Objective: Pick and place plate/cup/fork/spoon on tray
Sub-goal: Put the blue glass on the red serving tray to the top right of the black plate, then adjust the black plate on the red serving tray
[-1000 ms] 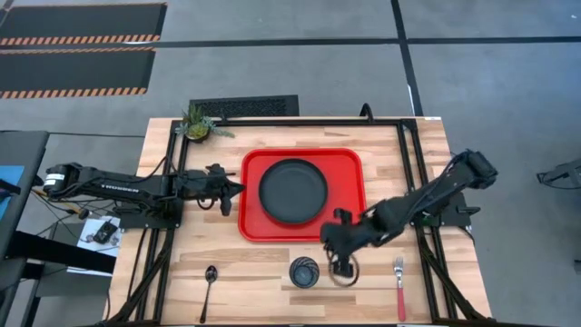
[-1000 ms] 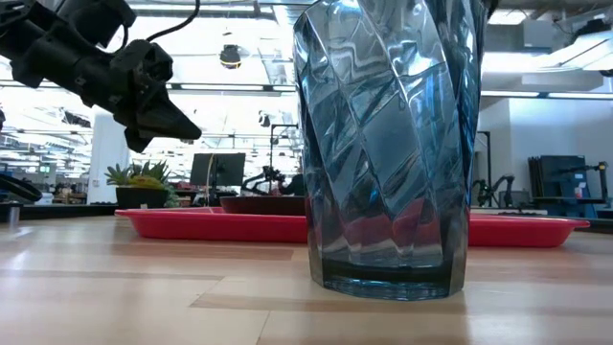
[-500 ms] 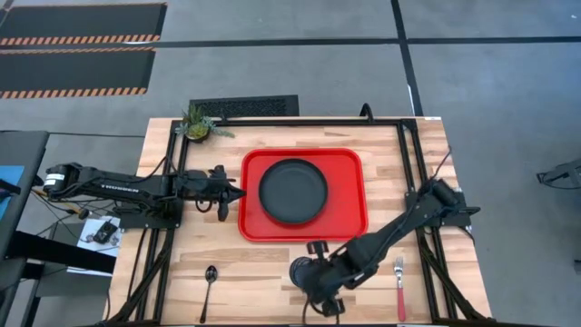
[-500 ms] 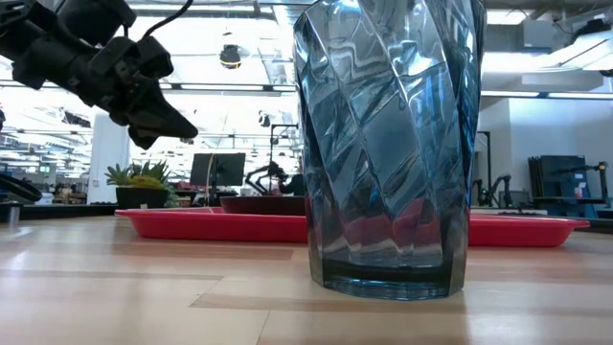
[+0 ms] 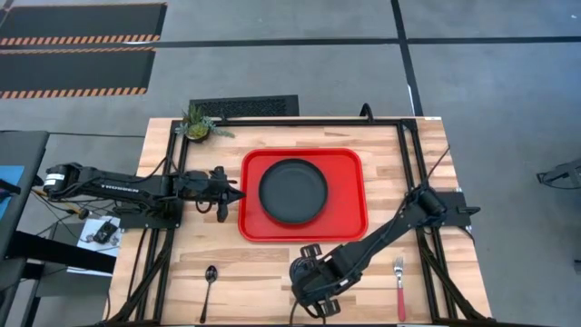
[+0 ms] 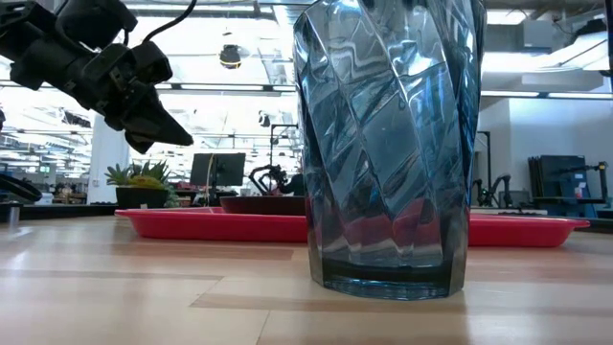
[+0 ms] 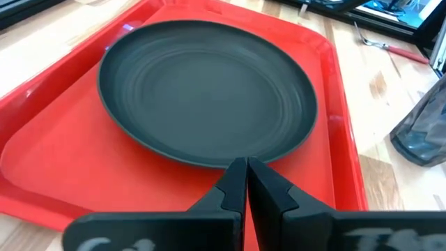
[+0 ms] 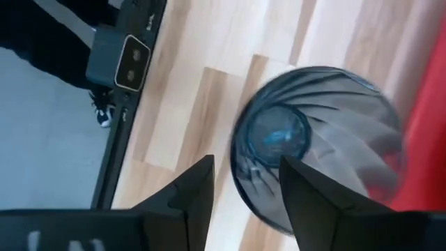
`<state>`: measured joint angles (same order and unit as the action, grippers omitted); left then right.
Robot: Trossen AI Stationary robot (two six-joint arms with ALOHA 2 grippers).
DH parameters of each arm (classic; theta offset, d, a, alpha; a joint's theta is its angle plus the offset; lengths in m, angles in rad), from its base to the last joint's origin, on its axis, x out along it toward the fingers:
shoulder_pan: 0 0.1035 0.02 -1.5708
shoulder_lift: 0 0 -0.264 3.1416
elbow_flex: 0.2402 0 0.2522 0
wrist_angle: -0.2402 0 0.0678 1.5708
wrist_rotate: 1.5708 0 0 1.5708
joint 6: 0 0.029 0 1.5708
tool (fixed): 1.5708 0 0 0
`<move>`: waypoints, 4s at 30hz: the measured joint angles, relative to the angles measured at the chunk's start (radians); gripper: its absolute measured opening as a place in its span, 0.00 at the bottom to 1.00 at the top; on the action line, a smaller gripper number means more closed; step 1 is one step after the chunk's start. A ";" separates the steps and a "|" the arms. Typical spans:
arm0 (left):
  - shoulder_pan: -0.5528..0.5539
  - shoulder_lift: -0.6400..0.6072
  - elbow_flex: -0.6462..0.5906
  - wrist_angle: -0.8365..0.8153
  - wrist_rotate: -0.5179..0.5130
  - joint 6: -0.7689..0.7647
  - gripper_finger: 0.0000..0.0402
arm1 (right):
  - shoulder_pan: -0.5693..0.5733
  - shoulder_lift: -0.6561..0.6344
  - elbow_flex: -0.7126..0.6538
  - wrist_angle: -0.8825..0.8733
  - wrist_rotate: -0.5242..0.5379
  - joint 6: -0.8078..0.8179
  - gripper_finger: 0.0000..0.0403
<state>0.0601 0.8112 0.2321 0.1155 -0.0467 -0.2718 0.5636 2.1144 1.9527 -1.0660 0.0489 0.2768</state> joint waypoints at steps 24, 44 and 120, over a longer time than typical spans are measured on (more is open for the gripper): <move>0.000 0.000 0.000 -0.012 0.015 0.000 0.00 | -0.032 0.035 -0.001 0.018 -0.049 0.133 0.04; 0.000 0.000 0.000 0.007 -0.048 -0.050 0.00 | -0.518 -0.443 -0.074 -0.463 0.223 0.182 0.02; 0.382 0.170 0.072 0.016 0.103 -0.196 0.00 | -0.939 -0.498 -0.506 -0.086 -0.030 -0.267 0.16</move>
<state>0.4425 0.9816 0.3044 0.1318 0.0560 -0.4682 -0.3754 1.6168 1.4464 -1.1518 0.0187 0.0099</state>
